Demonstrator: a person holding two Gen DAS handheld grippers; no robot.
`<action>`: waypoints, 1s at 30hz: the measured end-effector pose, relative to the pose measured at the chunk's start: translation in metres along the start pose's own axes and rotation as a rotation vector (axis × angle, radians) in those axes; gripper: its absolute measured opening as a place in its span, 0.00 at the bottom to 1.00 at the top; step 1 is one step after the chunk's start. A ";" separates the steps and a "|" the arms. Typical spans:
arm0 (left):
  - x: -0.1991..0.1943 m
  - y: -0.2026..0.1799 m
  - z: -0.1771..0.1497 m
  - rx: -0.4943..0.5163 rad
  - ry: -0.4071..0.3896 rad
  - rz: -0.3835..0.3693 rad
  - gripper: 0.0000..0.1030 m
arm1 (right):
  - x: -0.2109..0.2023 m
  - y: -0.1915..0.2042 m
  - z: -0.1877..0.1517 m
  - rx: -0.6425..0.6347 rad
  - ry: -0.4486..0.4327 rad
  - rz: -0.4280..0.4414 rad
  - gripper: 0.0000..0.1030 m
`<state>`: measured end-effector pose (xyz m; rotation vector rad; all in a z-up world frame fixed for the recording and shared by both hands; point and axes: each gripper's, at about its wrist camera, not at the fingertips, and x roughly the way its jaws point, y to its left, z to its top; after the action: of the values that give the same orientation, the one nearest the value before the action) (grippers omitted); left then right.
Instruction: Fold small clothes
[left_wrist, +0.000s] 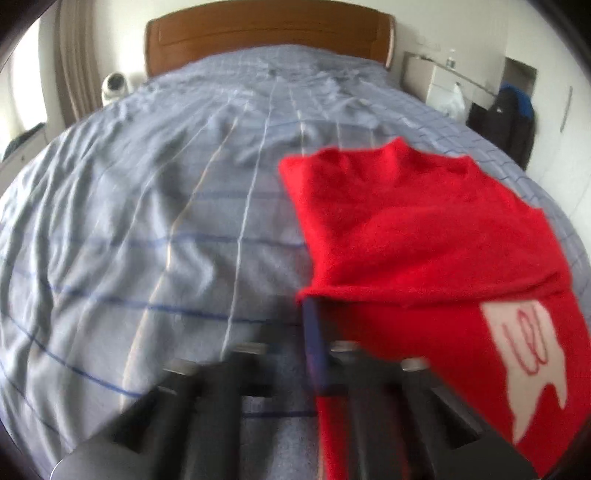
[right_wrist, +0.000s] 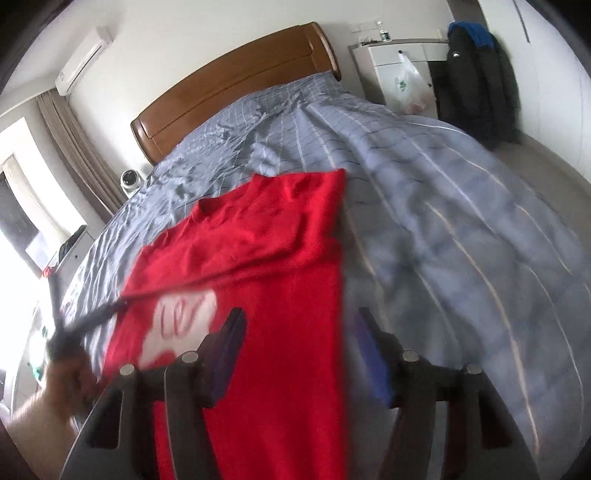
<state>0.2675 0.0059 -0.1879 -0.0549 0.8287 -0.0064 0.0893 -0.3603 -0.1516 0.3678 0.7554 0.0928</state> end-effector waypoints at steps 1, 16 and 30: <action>-0.003 0.002 -0.005 -0.012 -0.013 0.019 0.00 | -0.010 -0.005 -0.012 -0.006 -0.019 -0.020 0.59; -0.092 0.042 -0.060 -0.107 -0.025 -0.021 0.81 | -0.027 -0.042 -0.051 0.019 -0.120 -0.157 0.64; -0.090 0.075 -0.113 -0.161 -0.043 0.087 0.98 | -0.003 -0.047 -0.063 0.031 -0.048 -0.247 0.67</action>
<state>0.1227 0.0777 -0.2019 -0.1700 0.7871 0.1432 0.0418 -0.3867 -0.2083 0.3022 0.7502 -0.1596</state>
